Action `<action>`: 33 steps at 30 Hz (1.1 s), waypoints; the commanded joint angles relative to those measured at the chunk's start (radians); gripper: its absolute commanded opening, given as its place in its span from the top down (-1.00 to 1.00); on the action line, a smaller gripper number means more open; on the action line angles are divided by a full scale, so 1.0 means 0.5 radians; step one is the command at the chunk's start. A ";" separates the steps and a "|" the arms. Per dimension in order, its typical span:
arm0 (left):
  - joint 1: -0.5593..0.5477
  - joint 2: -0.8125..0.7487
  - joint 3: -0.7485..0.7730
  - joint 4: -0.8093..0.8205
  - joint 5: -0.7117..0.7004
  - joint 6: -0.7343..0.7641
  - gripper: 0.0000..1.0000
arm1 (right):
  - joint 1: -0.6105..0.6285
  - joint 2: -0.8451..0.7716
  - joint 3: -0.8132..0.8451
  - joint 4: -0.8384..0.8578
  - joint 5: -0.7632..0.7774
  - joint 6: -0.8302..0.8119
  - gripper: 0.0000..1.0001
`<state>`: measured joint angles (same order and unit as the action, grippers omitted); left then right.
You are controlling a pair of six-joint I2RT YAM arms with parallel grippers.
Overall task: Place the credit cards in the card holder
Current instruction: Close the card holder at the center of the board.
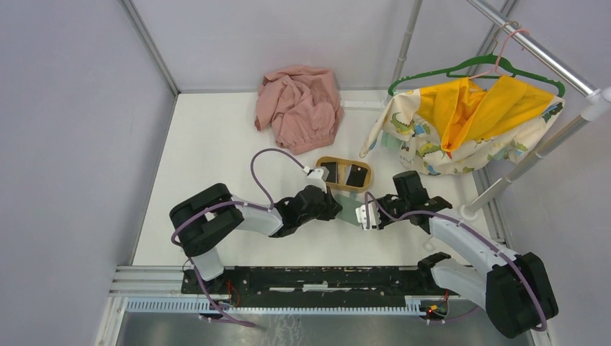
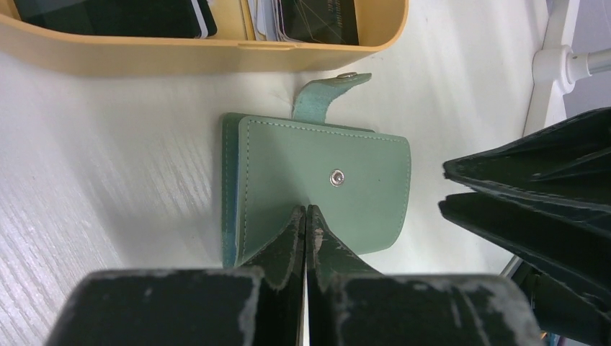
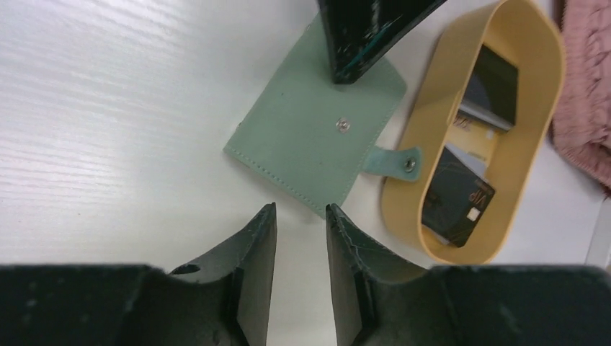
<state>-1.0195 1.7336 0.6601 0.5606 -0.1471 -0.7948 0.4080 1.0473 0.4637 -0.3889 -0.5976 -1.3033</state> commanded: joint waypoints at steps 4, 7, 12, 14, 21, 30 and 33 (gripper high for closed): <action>-0.060 -0.013 -0.048 -0.117 -0.005 -0.047 0.94 | -0.081 0.043 0.167 0.300 -0.401 0.717 0.04; -0.087 0.008 -0.031 -0.122 0.016 -0.019 0.95 | -0.080 0.230 0.261 0.336 -0.271 0.965 0.03; -0.156 0.008 -0.055 -0.144 0.015 0.020 0.96 | -0.149 0.396 0.350 0.251 -0.150 1.079 0.11; -0.192 0.021 -0.052 -0.156 0.007 0.027 0.96 | -0.171 0.411 0.336 0.276 -0.123 1.122 0.13; -0.245 0.037 -0.028 -0.225 -0.059 0.037 0.96 | -0.220 0.558 0.373 0.215 -0.118 1.100 0.13; -0.251 0.020 -0.051 -0.231 -0.063 0.043 0.96 | -0.223 0.803 0.551 0.106 -0.322 0.809 -0.06; -0.251 0.004 -0.057 -0.240 -0.079 0.049 0.96 | -0.222 0.845 0.548 0.141 -0.407 0.686 -0.07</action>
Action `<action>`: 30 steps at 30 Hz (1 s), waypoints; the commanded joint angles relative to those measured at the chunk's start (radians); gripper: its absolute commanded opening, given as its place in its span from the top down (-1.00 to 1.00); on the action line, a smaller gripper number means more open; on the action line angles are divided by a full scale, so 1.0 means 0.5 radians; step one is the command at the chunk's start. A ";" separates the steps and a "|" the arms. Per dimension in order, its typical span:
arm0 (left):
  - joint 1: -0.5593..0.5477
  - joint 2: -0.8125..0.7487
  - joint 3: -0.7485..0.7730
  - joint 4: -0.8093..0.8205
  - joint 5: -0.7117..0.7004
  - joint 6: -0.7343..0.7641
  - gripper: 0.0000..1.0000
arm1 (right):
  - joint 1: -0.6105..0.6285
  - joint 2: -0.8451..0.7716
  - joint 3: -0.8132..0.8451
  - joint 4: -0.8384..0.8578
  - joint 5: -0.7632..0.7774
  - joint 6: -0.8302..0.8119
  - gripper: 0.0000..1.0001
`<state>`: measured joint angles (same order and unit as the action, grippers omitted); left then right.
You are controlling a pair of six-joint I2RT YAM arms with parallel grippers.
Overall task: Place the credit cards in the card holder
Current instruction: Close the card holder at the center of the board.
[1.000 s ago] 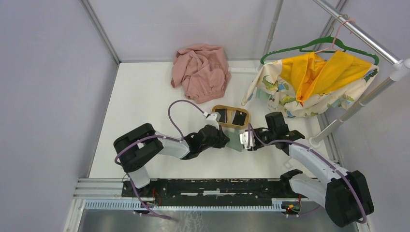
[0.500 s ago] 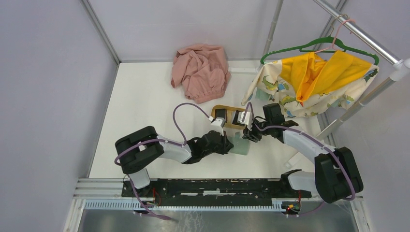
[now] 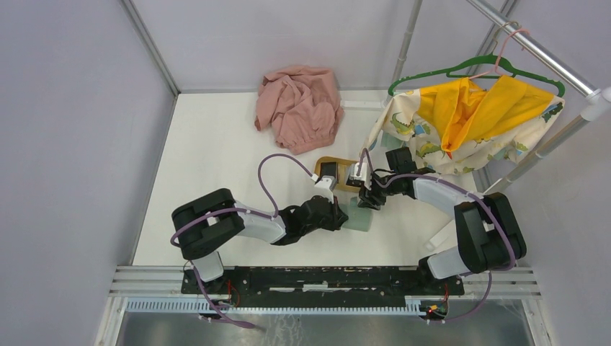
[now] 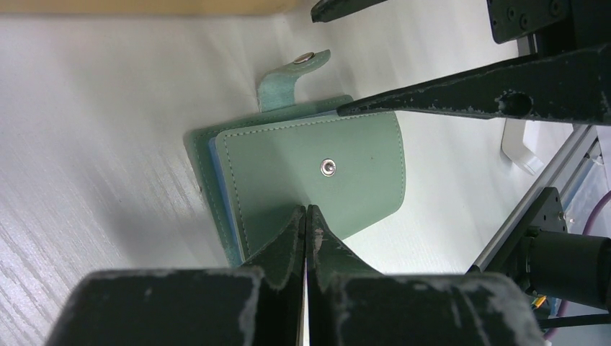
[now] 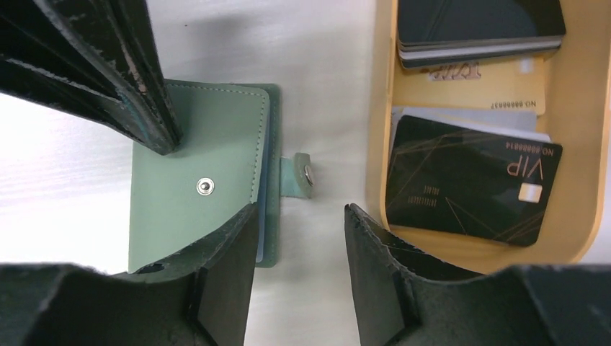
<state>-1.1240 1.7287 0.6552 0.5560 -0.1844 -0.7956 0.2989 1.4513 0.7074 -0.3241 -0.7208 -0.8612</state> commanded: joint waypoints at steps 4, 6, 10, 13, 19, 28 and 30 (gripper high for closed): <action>-0.042 0.007 -0.044 -0.238 -0.002 0.060 0.96 | -0.001 0.081 0.108 -0.070 -0.323 -0.389 -0.01; -0.044 0.005 -0.044 -0.245 -0.010 0.063 0.96 | -0.003 0.089 0.119 -0.106 -0.360 -0.463 0.05; -0.041 0.009 -0.043 -0.250 -0.010 0.069 0.96 | -0.003 0.086 0.122 -0.107 -0.366 -0.483 0.22; -0.043 0.015 -0.036 -0.250 -0.010 0.069 0.97 | -0.003 0.081 0.125 -0.092 -0.364 -0.466 0.31; -0.042 0.013 -0.038 -0.250 -0.007 0.070 0.96 | -0.004 0.074 0.134 -0.089 -0.326 -0.441 0.44; -0.044 0.019 -0.037 -0.250 -0.009 0.069 0.96 | -0.004 0.034 0.125 -0.059 -0.304 -0.389 0.46; -0.043 0.019 -0.035 -0.250 -0.009 0.069 0.97 | -0.004 0.036 0.128 -0.058 -0.304 -0.381 0.47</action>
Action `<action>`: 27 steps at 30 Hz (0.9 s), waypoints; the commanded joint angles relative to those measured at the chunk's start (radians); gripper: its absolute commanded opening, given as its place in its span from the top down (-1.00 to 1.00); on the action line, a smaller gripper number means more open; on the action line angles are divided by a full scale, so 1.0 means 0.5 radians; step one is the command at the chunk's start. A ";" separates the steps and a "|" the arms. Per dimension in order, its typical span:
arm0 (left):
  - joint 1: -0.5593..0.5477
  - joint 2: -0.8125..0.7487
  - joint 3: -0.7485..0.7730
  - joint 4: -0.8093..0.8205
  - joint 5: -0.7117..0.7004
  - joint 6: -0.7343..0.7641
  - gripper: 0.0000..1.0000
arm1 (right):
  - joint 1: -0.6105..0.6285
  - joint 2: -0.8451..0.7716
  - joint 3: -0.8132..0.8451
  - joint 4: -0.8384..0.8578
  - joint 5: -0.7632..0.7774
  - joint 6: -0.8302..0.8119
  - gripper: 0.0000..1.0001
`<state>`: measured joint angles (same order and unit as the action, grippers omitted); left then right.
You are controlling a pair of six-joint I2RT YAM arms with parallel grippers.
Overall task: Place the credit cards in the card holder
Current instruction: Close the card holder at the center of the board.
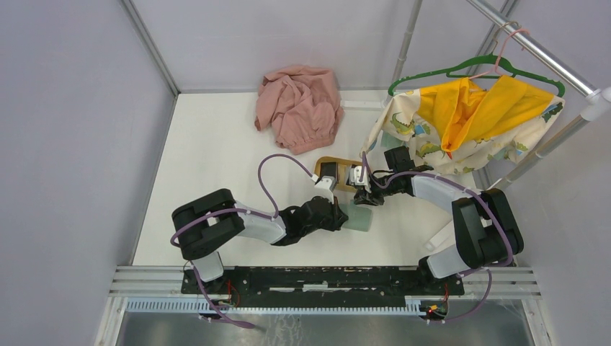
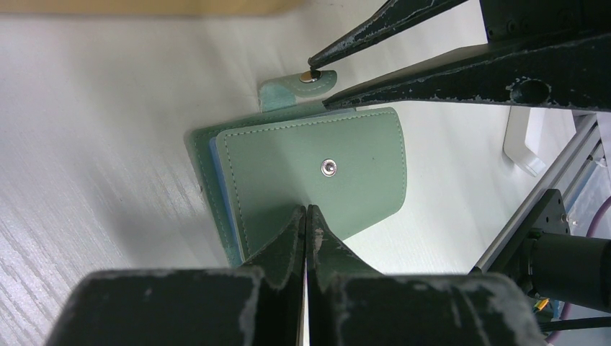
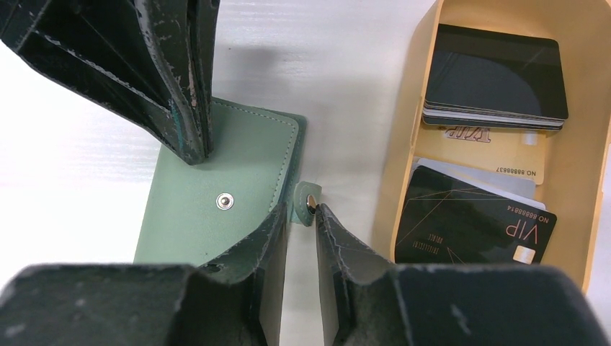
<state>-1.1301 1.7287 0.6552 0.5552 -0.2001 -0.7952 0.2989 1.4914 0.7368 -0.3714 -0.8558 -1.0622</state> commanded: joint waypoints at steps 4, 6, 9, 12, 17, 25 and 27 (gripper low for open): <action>-0.032 0.022 -0.032 -0.248 0.021 0.069 0.96 | -0.003 -0.051 0.071 0.049 -0.016 0.051 0.49; -0.032 0.022 -0.032 -0.249 0.023 0.069 0.96 | -0.004 -0.057 0.071 0.052 -0.007 0.060 0.49; -0.032 0.023 -0.030 -0.250 0.023 0.069 0.96 | -0.003 -0.067 0.067 0.062 0.003 0.077 0.48; -0.033 0.027 -0.030 -0.253 0.023 0.069 0.96 | -0.003 -0.071 0.063 0.079 0.006 0.097 0.48; -0.033 0.031 -0.026 -0.251 0.025 0.071 0.97 | -0.005 -0.074 0.063 0.079 0.006 0.102 0.65; -0.033 0.040 -0.012 -0.285 0.008 0.064 0.96 | -0.002 -0.122 0.061 0.012 0.028 0.061 1.00; -0.033 0.035 -0.012 -0.293 0.002 0.061 0.96 | -0.005 -0.155 0.056 -0.045 0.008 0.032 1.00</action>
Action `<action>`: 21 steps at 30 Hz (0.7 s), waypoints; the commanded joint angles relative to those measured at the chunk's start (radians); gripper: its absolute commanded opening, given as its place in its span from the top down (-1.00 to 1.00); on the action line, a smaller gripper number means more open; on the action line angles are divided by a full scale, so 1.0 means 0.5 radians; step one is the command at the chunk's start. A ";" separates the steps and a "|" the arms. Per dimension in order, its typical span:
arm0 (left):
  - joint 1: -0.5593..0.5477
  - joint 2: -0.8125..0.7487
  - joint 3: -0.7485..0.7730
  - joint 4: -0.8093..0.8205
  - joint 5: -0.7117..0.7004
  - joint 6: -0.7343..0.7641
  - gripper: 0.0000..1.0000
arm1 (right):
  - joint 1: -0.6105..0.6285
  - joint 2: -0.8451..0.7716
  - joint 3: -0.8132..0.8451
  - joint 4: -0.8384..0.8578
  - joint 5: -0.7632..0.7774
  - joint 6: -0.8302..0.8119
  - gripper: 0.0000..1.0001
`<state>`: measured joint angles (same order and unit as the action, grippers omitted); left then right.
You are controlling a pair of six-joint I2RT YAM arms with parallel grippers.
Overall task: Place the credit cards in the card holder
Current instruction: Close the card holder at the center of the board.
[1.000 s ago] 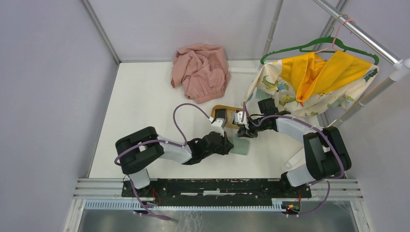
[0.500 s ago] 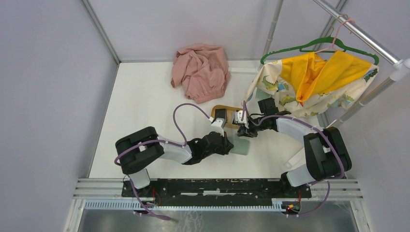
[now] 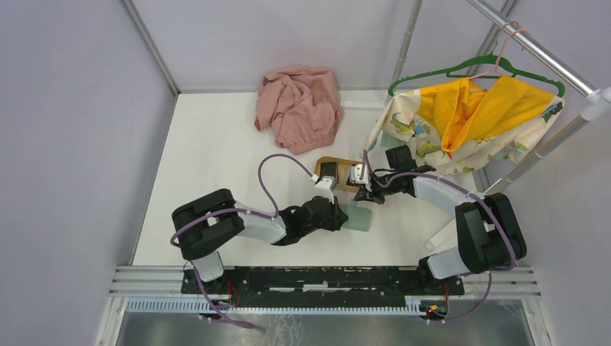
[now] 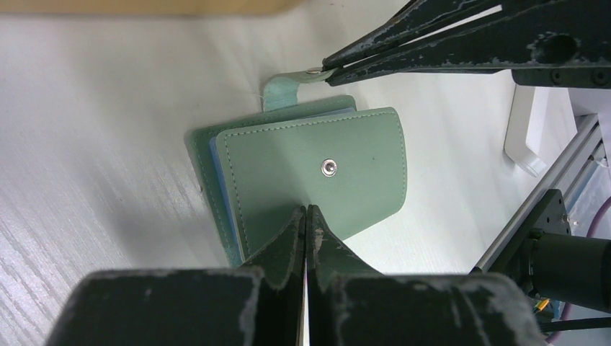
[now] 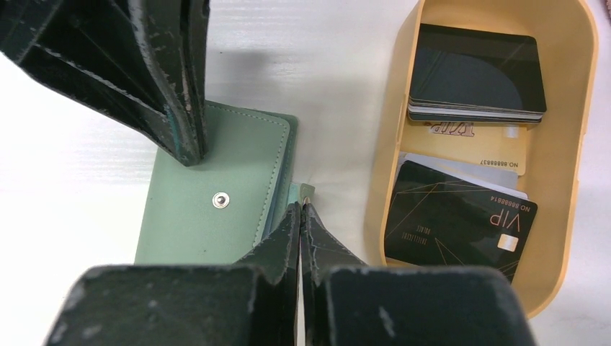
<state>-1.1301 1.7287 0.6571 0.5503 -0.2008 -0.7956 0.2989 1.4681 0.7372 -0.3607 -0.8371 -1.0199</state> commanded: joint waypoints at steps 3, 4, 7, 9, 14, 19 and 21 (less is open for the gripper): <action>-0.034 0.030 -0.012 -0.289 -0.009 0.057 0.96 | 0.000 -0.168 0.002 -0.127 -0.058 -0.116 1.00; -0.032 0.032 -0.011 -0.290 -0.011 0.057 0.96 | 0.004 -0.187 -0.031 -0.137 -0.057 -0.144 1.00; -0.032 0.041 0.005 -0.298 -0.005 0.057 0.96 | 0.018 -0.227 -0.102 -0.169 -0.053 -0.242 1.00; -0.032 0.046 0.010 -0.303 -0.005 0.058 0.97 | 0.022 -0.238 -0.120 -0.216 -0.047 -0.307 1.00; -0.032 0.043 0.014 -0.306 0.000 0.060 0.97 | 0.064 -0.280 -0.179 -0.250 -0.047 -0.408 1.00; -0.036 0.048 0.025 -0.313 0.004 0.063 0.96 | 0.131 -0.295 -0.192 -0.250 -0.008 -0.419 1.00; -0.036 0.044 0.026 -0.322 0.005 0.063 0.96 | 0.146 -0.299 -0.192 -0.247 -0.010 -0.413 1.00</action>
<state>-1.1336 1.7287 0.6731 0.5201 -0.2081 -0.7952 0.3523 1.3449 0.6449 -0.4580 -0.8280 -1.2034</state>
